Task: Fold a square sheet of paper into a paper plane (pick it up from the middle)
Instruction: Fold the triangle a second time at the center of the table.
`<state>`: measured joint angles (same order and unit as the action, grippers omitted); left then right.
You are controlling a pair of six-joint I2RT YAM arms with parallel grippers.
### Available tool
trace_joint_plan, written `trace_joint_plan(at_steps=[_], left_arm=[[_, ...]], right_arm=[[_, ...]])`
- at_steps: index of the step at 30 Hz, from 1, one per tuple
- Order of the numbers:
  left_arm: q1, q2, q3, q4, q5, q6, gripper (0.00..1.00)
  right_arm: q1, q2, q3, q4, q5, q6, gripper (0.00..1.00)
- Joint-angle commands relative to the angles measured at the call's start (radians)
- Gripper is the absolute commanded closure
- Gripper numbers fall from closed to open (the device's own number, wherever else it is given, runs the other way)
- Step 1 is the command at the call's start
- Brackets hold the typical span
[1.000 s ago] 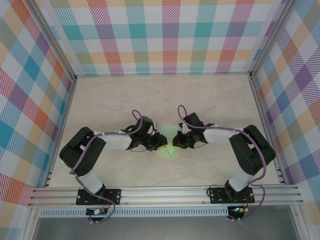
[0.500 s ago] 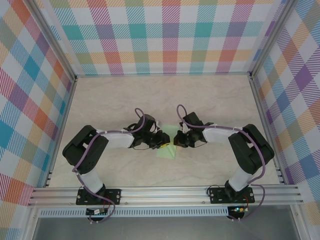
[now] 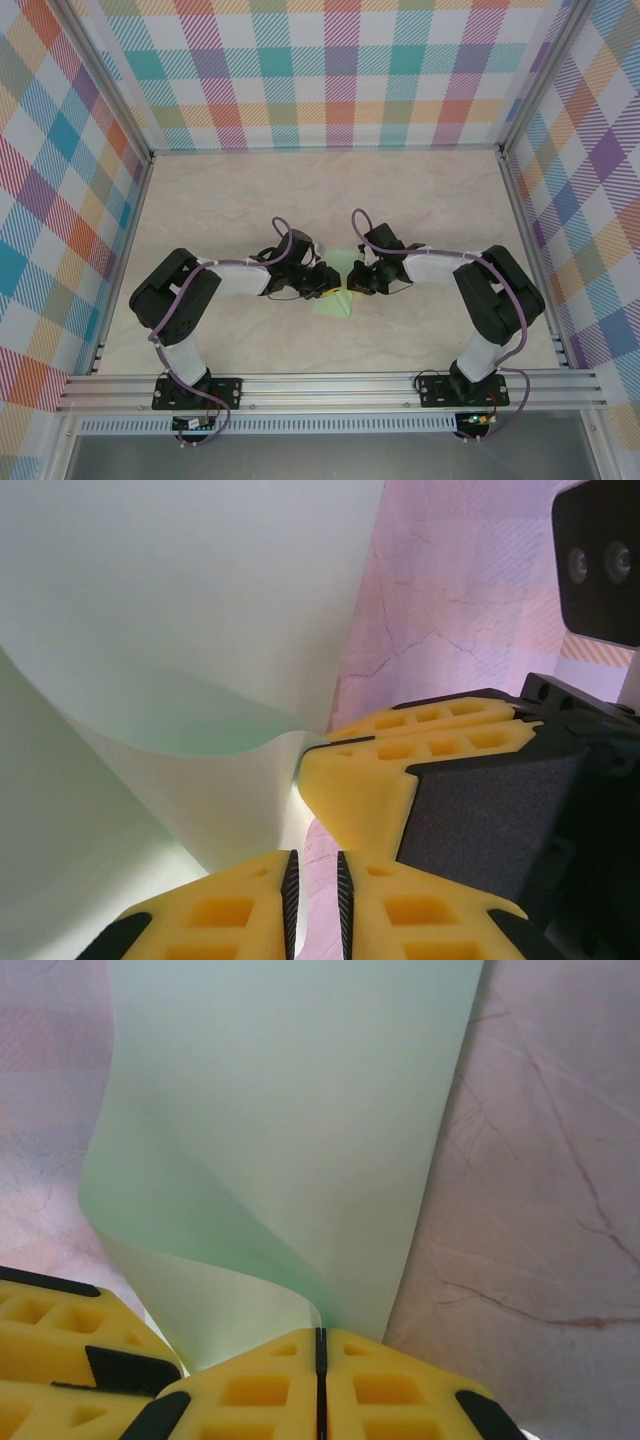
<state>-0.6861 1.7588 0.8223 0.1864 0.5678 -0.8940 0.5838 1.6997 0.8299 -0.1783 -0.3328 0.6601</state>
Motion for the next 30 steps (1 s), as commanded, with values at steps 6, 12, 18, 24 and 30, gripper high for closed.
trace_joint_plan(at_steps=[6,12,18,24,30], left_arm=[[-0.012,0.023,0.031,-0.029,-0.004,0.027,0.80],[-0.012,0.039,0.034,-0.039,-0.011,0.028,0.81],[-0.012,0.046,0.034,-0.047,-0.019,0.030,0.82],[-0.012,0.052,0.034,-0.056,-0.025,0.034,0.82],[-0.012,0.059,0.032,-0.067,-0.031,0.035,0.82]], right_arm=[[0.004,0.025,0.036,-0.019,0.001,-0.030,0.92],[0.004,0.034,0.040,-0.026,0.000,-0.029,0.91],[0.004,0.035,0.037,-0.027,-0.002,-0.027,0.91],[0.005,0.041,0.040,-0.031,0.005,-0.028,0.91],[0.004,0.052,0.047,-0.033,0.008,-0.030,0.92]])
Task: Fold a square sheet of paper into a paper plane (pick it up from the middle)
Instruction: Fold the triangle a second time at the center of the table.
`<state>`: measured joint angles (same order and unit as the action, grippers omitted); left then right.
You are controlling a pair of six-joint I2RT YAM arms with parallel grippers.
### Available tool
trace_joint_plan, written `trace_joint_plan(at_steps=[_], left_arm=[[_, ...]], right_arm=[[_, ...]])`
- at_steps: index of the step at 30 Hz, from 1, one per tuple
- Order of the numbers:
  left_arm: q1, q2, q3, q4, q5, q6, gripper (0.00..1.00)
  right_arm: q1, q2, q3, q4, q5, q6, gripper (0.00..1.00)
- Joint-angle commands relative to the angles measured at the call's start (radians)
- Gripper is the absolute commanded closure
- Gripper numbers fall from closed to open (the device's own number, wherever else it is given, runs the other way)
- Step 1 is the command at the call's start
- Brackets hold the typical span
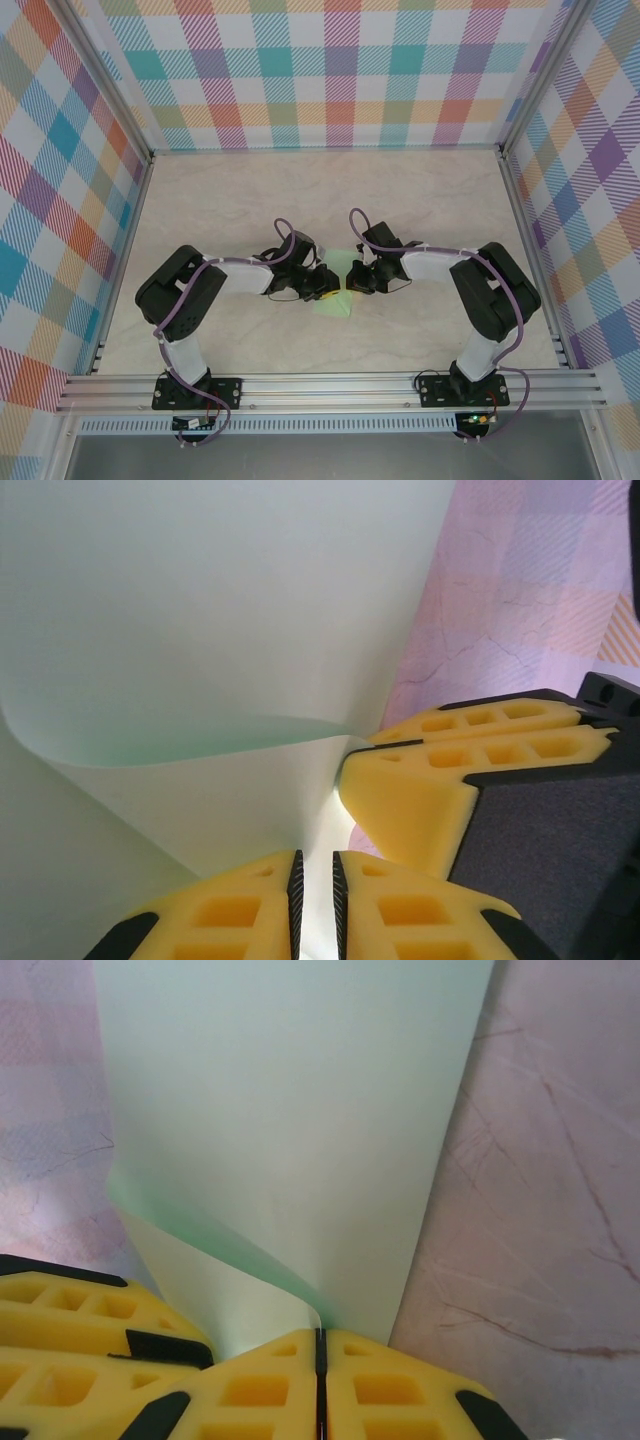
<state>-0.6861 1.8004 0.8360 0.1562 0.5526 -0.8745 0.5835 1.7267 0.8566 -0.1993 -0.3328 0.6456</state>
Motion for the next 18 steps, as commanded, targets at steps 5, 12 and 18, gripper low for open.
trace_joint_plan(at_steps=[5,12,18], left_arm=[[-0.011,0.023,0.014,-0.047,-0.023,0.016,0.82],[-0.012,0.027,0.009,-0.061,-0.035,0.013,0.83],[-0.012,0.037,0.008,-0.080,-0.043,0.011,0.83]], right_arm=[[0.005,0.033,0.021,-0.018,0.012,-0.014,0.92],[0.005,0.039,0.025,-0.023,0.016,-0.015,0.92],[0.005,0.037,0.028,-0.034,0.023,-0.014,0.92]])
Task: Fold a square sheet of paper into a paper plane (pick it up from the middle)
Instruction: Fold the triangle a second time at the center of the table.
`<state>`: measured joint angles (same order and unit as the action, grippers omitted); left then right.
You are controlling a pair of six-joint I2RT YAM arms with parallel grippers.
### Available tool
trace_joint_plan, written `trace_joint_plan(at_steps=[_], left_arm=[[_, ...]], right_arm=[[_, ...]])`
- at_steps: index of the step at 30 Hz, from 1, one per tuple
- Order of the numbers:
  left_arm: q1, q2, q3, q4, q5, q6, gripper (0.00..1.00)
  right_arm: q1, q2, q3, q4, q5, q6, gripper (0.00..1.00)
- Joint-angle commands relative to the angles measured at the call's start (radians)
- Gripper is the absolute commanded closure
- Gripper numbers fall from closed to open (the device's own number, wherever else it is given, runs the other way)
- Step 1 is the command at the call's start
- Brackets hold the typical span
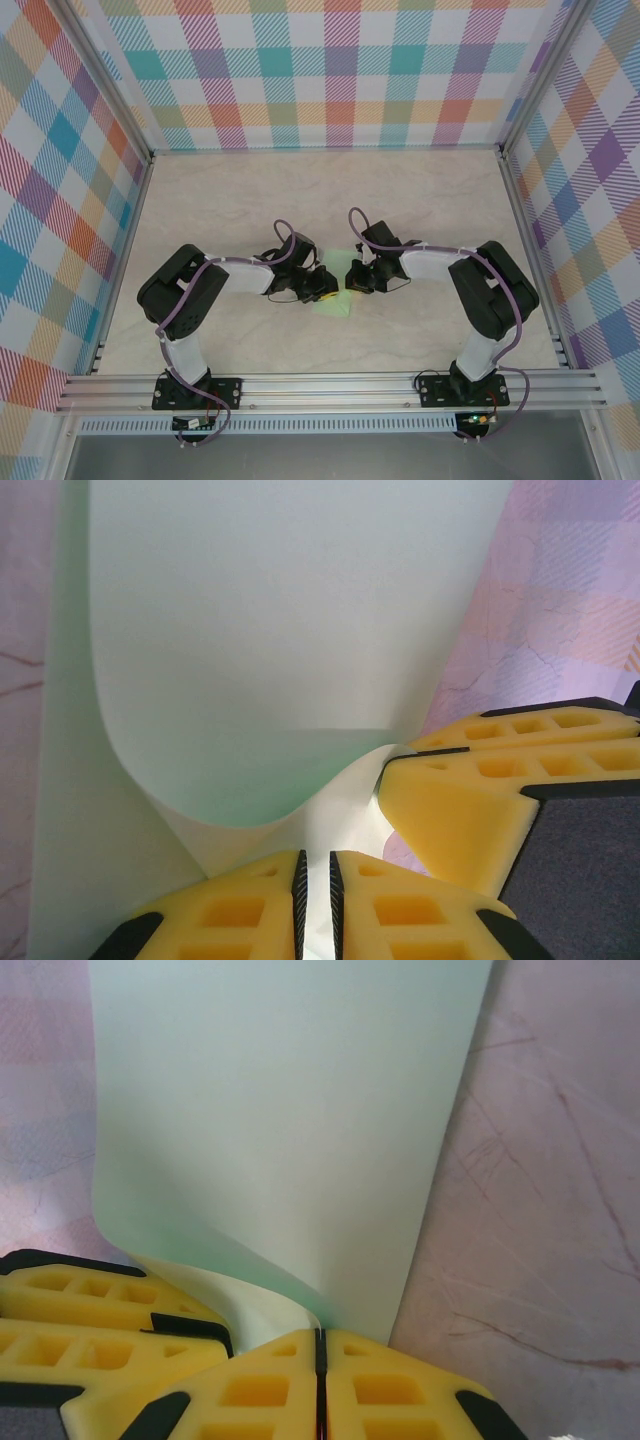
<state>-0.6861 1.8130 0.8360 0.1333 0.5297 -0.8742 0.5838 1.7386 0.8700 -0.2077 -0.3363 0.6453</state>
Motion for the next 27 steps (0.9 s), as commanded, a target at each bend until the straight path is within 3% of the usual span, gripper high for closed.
trace_joint_plan(at_steps=[1,10,13,21,27], left_arm=[[-0.011,0.027,0.008,-0.064,-0.023,0.009,0.84],[-0.012,0.037,0.002,-0.111,-0.046,0.008,0.85],[-0.012,0.035,0.002,-0.127,-0.057,0.009,0.85],[-0.011,0.036,-0.003,-0.139,-0.069,0.004,0.86],[-0.012,0.034,-0.002,-0.142,-0.070,0.003,0.87]], right_arm=[[0.004,0.022,0.016,-0.030,0.030,-0.015,0.92],[0.005,-0.126,0.039,-0.145,0.145,-0.008,0.83],[0.006,-0.156,0.032,-0.143,0.126,-0.013,0.82],[0.025,-0.063,0.038,-0.042,-0.035,0.011,0.88],[0.025,-0.006,0.050,-0.055,0.009,-0.001,0.89]])
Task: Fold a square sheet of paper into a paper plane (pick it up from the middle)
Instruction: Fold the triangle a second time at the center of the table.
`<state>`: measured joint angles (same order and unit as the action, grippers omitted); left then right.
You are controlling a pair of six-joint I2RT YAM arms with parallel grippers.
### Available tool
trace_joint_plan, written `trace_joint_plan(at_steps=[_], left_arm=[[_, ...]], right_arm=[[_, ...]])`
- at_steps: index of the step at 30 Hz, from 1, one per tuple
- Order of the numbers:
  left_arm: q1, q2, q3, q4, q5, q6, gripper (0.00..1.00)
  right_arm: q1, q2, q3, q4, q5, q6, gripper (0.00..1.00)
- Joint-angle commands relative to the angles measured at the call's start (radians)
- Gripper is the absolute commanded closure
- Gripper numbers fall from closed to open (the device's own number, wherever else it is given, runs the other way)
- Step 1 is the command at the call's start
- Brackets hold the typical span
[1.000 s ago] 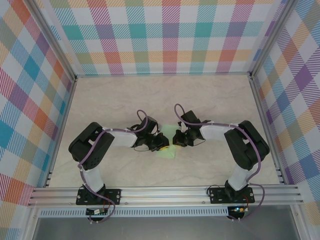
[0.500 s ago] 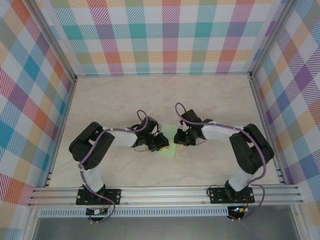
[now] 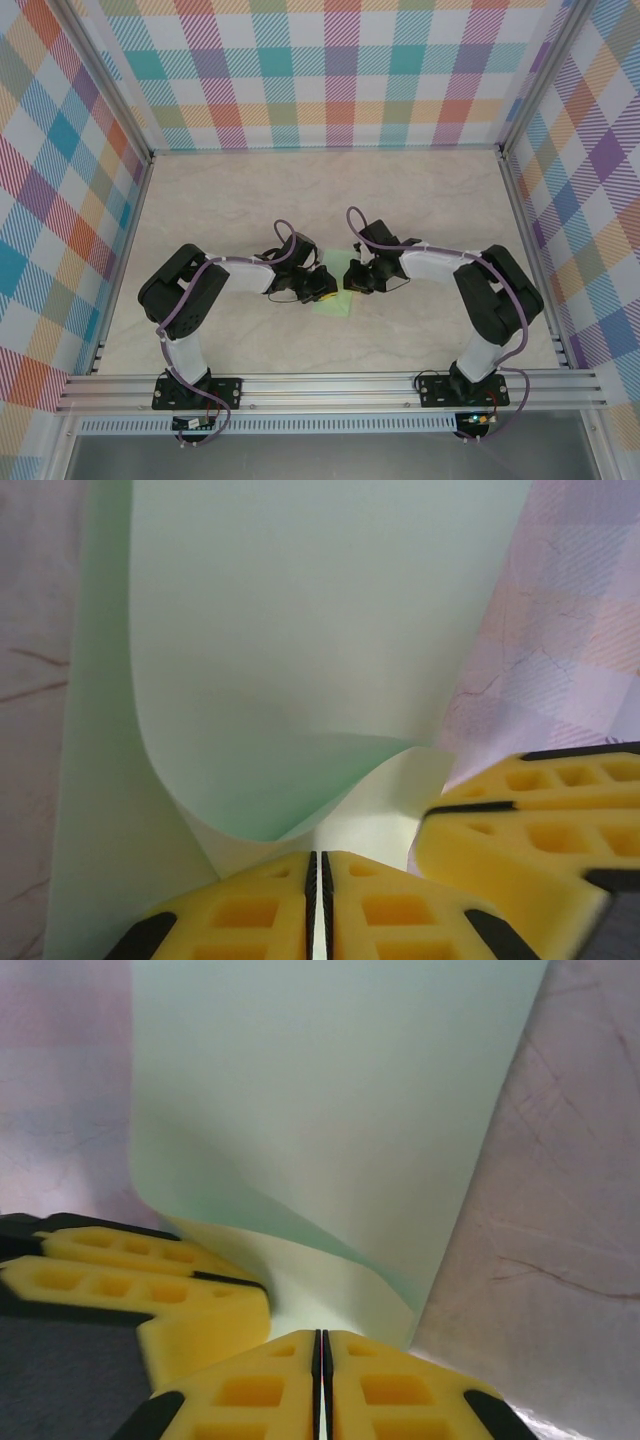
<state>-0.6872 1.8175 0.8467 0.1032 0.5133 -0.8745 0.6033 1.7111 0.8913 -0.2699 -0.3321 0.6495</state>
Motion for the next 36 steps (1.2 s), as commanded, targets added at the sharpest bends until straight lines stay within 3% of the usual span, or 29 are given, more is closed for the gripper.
trace_joint_plan(at_steps=[1,11,19,36], left_arm=[[-0.011,0.028,-0.012,-0.112,-0.054,0.003,0.87],[-0.011,-0.048,0.038,-0.075,-0.054,0.033,0.86],[-0.003,0.010,0.072,-0.120,-0.094,0.052,0.86],[0.047,-0.035,0.016,-0.201,-0.295,0.007,0.86]], right_arm=[[0.004,0.029,0.028,0.001,0.018,-0.007,0.89],[0.003,0.103,0.009,-0.049,0.073,-0.037,0.90],[0.003,0.123,0.005,-0.078,0.096,-0.057,0.90],[0.004,0.181,0.003,-0.178,0.220,-0.091,0.90]])
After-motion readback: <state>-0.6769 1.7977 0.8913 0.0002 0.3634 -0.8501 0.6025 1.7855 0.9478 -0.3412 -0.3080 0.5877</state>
